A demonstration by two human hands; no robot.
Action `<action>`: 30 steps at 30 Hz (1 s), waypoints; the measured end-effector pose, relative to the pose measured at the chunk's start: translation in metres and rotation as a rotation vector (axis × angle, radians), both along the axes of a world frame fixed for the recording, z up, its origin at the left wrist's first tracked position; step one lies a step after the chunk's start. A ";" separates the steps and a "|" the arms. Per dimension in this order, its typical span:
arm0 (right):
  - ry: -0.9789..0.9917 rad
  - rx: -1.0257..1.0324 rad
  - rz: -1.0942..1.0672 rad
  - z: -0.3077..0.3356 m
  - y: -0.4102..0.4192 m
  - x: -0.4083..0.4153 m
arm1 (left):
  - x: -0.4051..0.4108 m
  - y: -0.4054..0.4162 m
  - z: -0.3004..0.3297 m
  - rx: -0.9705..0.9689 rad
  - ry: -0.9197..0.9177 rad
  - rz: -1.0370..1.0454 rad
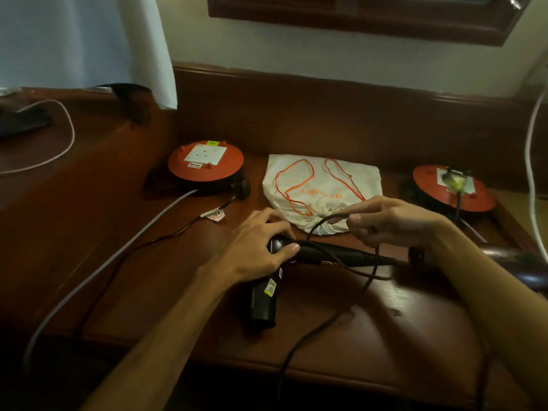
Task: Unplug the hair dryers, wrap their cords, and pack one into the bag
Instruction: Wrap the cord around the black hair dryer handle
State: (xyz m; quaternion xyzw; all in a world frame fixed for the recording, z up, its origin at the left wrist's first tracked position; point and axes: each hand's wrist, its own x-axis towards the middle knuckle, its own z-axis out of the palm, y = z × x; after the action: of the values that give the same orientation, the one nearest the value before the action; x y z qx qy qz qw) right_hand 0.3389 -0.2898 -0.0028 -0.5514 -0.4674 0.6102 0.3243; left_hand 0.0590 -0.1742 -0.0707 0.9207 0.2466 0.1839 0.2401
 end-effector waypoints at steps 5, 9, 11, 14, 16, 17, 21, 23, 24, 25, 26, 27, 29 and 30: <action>-0.273 -0.011 -0.042 0.015 0.000 0.003 | 0.005 -0.002 0.006 0.060 0.076 0.054; -0.221 -0.047 -0.028 0.018 -0.001 0.010 | 0.006 -0.003 0.006 0.061 0.063 0.069; -0.108 -0.055 0.029 0.019 -0.006 0.016 | 0.006 -0.003 0.005 0.059 0.051 0.071; -0.002 -0.052 0.136 0.022 -0.017 0.028 | 0.002 -0.002 0.002 0.028 -0.008 0.074; -0.043 -0.055 0.038 0.019 -0.022 0.036 | -0.001 0.000 0.000 0.012 -0.054 0.068; -0.075 -0.058 -0.053 0.018 -0.023 0.036 | -0.003 0.001 0.000 0.011 -0.063 0.060; -0.190 0.031 -0.251 0.018 -0.020 0.013 | 0.000 -0.002 0.004 0.054 0.031 0.035; -0.264 0.093 -0.242 0.029 -0.017 -0.008 | 0.007 -0.006 0.008 0.104 0.116 0.031; -0.279 0.105 -0.218 0.036 -0.017 -0.023 | 0.011 -0.008 0.010 0.123 0.153 0.033; -0.274 0.106 -0.184 0.041 -0.017 -0.037 | 0.014 -0.010 0.012 0.138 0.185 0.040; -0.258 0.103 -0.135 0.045 -0.018 -0.053 | 0.017 -0.012 0.013 0.149 0.207 0.051; -0.242 0.103 -0.075 0.045 -0.021 -0.068 | 0.019 -0.014 0.014 0.156 0.216 0.064; -0.215 0.135 0.019 0.038 -0.029 -0.096 | 0.018 -0.014 0.013 0.156 0.204 0.084; -0.211 0.175 0.035 0.032 -0.035 -0.105 | 0.016 -0.014 0.012 0.152 0.191 0.086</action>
State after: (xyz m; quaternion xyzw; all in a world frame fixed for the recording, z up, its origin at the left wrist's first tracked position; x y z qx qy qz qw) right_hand 0.2336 -0.3252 0.0293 -0.5740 -0.5599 0.5111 0.3096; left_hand 0.0751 -0.1881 -0.0583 0.9381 0.2931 0.1239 0.1370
